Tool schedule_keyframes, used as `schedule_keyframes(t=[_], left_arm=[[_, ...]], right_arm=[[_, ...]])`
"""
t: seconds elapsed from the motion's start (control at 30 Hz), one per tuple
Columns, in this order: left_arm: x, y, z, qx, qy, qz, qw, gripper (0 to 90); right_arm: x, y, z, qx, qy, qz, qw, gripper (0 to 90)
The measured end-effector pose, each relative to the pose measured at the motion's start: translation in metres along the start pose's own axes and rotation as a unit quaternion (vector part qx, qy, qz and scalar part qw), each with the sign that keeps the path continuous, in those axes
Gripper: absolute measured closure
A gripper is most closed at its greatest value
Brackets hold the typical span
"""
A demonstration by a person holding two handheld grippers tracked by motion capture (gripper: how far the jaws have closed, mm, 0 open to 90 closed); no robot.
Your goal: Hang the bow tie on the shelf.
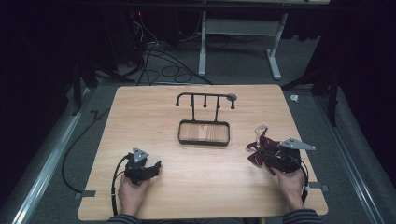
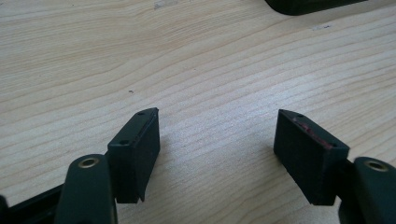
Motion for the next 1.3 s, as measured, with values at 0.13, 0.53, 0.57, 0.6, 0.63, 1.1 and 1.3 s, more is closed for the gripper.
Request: schedule_keyframes(t=[0.13,0.53,0.57,0.6,0.63,1.1,1.3], left_arm=[[0.000,0.000,0.000,0.000,0.001,-0.002,1.0000,31.9],[0.000,0.000,0.000,0.000,0.001,-0.002,1.0000,31.9],[0.000,0.000,0.000,0.000,0.001,-0.001,1.0000,31.9],[0.000,0.000,0.000,0.000,0.000,-0.001,1.0000,31.9],[0.000,0.000,0.000,0.000,0.000,0.000,1.0000,31.9],[0.000,0.000,0.000,0.000,0.000,-0.001,1.0000,32.0],[0.000,0.000,0.000,0.000,0.000,-0.001,1.0000,32.0]], right_arm=[[0.000,0.004,-0.007,-0.011,-0.006,0.003,0.9999,54.2],[-0.005,0.016,-0.025,-0.032,-0.016,0.006,0.9993,56.0],[-0.005,0.016,-0.026,-0.035,-0.016,0.009,0.9992,56.4],[-0.006,0.016,-0.027,-0.037,-0.017,0.010,0.9991,56.8],[-0.007,0.017,-0.029,-0.037,-0.020,0.015,0.9990,57.4],[-0.020,0.023,-0.044,-0.043,-0.040,0.030,0.9979,63.7],[-0.028,0.026,-0.048,-0.045,-0.048,0.039,0.9971,65.3]])
Point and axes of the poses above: each handheld gripper's, and its own axes: x roughly backward along the jaws, y roughly out of its top, z roughly to its left, the point moved 7 cm from there along -x, roughly forward along the jaws, and after that the axes turned 3 degrees about -y, right-handed, at the moved point
